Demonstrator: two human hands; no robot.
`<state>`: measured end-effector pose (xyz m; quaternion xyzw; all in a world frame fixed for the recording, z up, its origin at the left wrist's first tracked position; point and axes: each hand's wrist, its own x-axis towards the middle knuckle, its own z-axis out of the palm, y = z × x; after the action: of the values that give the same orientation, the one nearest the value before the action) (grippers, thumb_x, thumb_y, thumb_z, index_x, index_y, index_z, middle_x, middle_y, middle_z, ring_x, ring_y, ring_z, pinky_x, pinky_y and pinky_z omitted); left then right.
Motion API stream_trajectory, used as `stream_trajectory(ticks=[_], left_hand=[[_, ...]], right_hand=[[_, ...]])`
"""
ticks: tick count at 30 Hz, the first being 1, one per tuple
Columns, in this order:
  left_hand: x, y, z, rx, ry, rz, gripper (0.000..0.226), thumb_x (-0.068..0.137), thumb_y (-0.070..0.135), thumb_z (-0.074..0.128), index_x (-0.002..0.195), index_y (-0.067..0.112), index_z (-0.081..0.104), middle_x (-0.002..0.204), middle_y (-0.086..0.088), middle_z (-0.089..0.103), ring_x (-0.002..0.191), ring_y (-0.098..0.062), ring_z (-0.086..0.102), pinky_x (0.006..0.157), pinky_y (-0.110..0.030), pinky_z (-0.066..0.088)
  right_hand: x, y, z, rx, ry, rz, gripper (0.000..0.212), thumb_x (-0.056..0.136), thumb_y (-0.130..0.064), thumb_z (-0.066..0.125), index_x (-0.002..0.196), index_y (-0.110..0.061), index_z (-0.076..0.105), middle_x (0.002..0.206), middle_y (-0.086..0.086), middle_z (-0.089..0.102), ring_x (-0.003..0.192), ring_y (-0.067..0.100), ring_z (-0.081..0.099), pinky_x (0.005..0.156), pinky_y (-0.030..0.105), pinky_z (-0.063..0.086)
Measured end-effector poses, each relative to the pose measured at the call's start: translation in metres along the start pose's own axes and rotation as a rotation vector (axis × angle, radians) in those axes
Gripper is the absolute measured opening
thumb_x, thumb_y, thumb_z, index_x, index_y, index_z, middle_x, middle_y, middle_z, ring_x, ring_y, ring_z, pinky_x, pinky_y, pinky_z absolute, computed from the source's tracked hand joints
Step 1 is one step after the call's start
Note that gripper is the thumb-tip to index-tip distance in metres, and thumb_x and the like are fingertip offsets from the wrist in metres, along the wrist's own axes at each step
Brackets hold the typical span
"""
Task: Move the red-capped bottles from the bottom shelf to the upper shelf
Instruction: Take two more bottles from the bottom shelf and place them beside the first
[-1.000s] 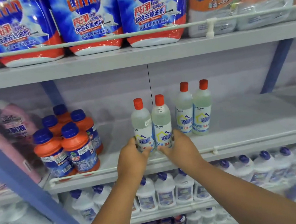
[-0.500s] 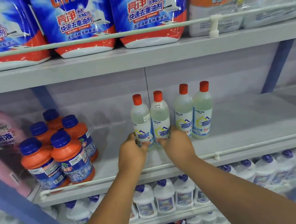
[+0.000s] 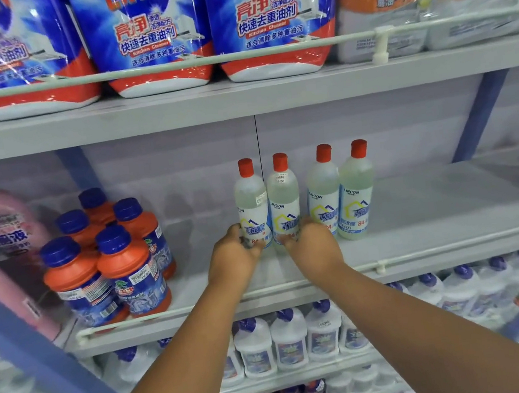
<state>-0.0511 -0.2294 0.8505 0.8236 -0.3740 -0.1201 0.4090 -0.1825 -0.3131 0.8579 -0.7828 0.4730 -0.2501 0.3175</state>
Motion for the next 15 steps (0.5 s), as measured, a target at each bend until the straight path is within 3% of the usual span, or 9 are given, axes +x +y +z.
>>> stream_trajectory(ticks=[4, 6, 8, 11, 15], left_hand=[[-0.013, -0.001, -0.009, 0.296, -0.054, 0.000, 0.044, 0.093, 0.046, 0.063, 0.123, 0.016, 0.057, 0.116, -0.008, 0.066, 0.108, -0.031, 0.063, 0.078, -0.033, 0.049], [-0.023, -0.006, -0.014, 0.443, -0.105, 0.027, 0.049, 0.095, 0.053, 0.055, 0.128, 0.018, 0.058, 0.130, -0.009, 0.059, 0.122, -0.031, 0.054, 0.093, -0.039, 0.050], [-0.035, -0.011, -0.019, 0.501, -0.148, 0.072, 0.057, 0.097, 0.057, 0.048, 0.141, 0.019, 0.052, 0.147, -0.009, 0.048, 0.136, -0.031, 0.042, 0.106, -0.040, 0.040], [-0.055, -0.014, -0.027, 0.532, -0.146, 0.137, 0.064, 0.098, 0.059, 0.045, 0.150, 0.021, 0.044, 0.159, -0.010, 0.036, 0.147, -0.029, 0.028, 0.116, -0.038, 0.029], [-0.092, -0.020, -0.034, 0.551, -0.111, 0.172, 0.071, 0.098, 0.060, 0.044, 0.156, 0.021, 0.034, 0.165, -0.011, 0.026, 0.152, -0.029, 0.019, 0.123, -0.039, 0.018]], right_hand=[[-0.016, 0.001, -0.005, -0.197, -0.035, -0.024, 0.039, 0.098, -0.043, 0.060, 0.112, -0.007, 0.059, 0.107, 0.012, 0.068, 0.099, 0.031, 0.067, 0.071, 0.031, 0.046], [-0.026, 0.005, -0.006, -0.322, -0.083, -0.055, 0.046, 0.099, -0.047, 0.054, 0.121, -0.007, 0.056, 0.116, 0.012, 0.066, 0.107, 0.031, 0.064, 0.082, 0.036, 0.053], [-0.039, 0.008, -0.006, -0.446, -0.122, -0.116, 0.056, 0.099, -0.052, 0.049, 0.134, -0.009, 0.051, 0.126, 0.013, 0.063, 0.117, 0.032, 0.059, 0.093, 0.041, 0.052], [-0.060, 0.010, -0.007, -0.604, -0.141, -0.186, 0.066, 0.100, -0.058, 0.041, 0.147, -0.012, 0.043, 0.144, 0.013, 0.052, 0.134, 0.032, 0.046, 0.109, 0.045, 0.039], [-0.098, 0.014, -0.008, -0.678, -0.208, -0.246, 0.073, 0.101, -0.061, 0.033, 0.158, -0.017, 0.025, 0.166, 0.011, 0.022, 0.154, 0.029, 0.015, 0.125, 0.049, 0.012]])
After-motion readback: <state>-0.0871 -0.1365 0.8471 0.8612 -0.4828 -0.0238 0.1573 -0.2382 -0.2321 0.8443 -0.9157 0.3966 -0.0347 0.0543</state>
